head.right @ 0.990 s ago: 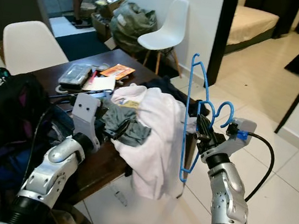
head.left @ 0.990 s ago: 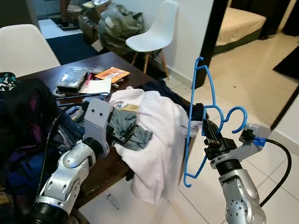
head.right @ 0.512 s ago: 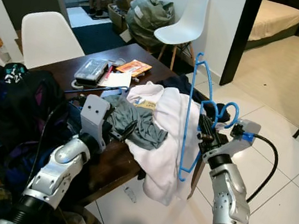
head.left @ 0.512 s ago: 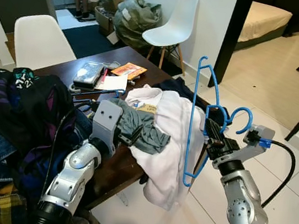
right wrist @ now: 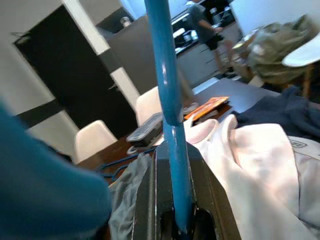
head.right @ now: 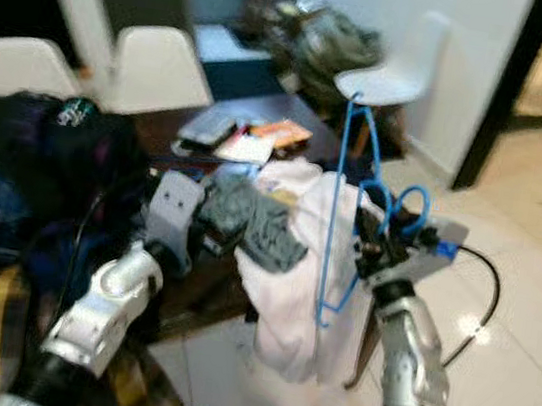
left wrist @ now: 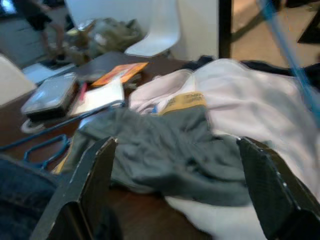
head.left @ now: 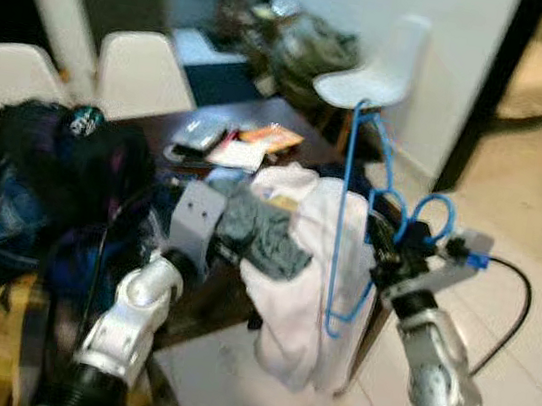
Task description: Hang hanger
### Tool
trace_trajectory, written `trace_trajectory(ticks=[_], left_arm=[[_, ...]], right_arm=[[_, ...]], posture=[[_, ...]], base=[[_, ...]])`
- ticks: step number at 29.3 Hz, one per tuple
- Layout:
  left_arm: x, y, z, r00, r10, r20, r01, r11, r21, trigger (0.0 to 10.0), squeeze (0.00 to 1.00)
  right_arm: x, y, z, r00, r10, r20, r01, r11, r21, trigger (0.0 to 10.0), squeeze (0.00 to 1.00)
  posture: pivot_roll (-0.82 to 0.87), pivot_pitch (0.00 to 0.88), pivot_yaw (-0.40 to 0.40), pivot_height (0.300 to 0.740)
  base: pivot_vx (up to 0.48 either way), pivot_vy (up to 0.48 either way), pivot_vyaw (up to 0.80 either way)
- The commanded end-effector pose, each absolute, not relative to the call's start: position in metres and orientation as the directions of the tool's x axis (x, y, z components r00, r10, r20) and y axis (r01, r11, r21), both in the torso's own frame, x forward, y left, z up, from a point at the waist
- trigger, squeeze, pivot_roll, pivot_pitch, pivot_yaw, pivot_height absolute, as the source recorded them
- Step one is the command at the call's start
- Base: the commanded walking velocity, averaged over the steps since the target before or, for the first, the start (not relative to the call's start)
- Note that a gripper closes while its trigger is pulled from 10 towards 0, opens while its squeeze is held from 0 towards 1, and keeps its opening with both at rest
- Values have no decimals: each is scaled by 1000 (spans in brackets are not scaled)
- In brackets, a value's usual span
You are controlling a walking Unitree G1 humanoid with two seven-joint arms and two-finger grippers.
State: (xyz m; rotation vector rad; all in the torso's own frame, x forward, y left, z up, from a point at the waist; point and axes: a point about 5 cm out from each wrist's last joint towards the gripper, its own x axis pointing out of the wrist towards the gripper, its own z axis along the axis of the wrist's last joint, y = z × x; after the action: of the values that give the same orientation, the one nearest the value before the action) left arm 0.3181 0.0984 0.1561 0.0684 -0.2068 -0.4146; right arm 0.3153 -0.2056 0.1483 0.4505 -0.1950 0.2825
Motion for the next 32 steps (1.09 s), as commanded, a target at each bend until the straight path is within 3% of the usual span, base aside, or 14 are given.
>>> trace_trajectory(ticks=[1,4,6,10,13,16,19,22,32], left_arm=[[319,99,171,884,-403,236,379,914,142,10000,0],[319,97,188,867,-407,287,375,913,160,10000,0],[320,106,238,832,-354,428,290,934,210,10000,0],[321,112,248,831,-318,456,245,946,212,10000,0],[328,145,265,851,-158,502,86,983,164,10000,0],[328,145,265,851,-158,502,86,983,164,10000,0],[336,172,262,880,-60,470,24,996,83,10000,0],[341,182,259,896,-41,442,50,999,-10,10000,0],[359,184,258,920,-62,388,102,991,-83,10000,0]], right_arm=[[316,-200,150,936,241,256,-331,849,411,10000,0],[316,-200,150,936,240,256,-331,849,413,10000,0],[316,-201,150,938,234,255,-326,846,422,10000,0],[316,-201,150,939,233,255,-325,846,424,10000,0],[317,-201,150,939,230,254,-322,846,426,10000,0],[317,-201,150,939,230,254,-322,846,426,10000,0],[317,-201,149,943,224,247,-314,844,435,10000,0],[318,-202,149,944,220,245,-311,839,447,10000,0],[315,-205,150,946,201,255,-301,837,457,10000,0]], posture=[[-72,0,34,740],[-69,0,31,740],[-68,0,32,740],[-67,0,34,740],[-66,0,34,740],[-66,0,34,740],[-69,0,30,740],[-73,0,30,740],[-94,0,45,740]], base=[[0,0,788],[0,0,783],[0,0,781],[0,0,781],[0,0,783],[0,0,781],[0,0,521],[0,0,0],[0,0,0]])
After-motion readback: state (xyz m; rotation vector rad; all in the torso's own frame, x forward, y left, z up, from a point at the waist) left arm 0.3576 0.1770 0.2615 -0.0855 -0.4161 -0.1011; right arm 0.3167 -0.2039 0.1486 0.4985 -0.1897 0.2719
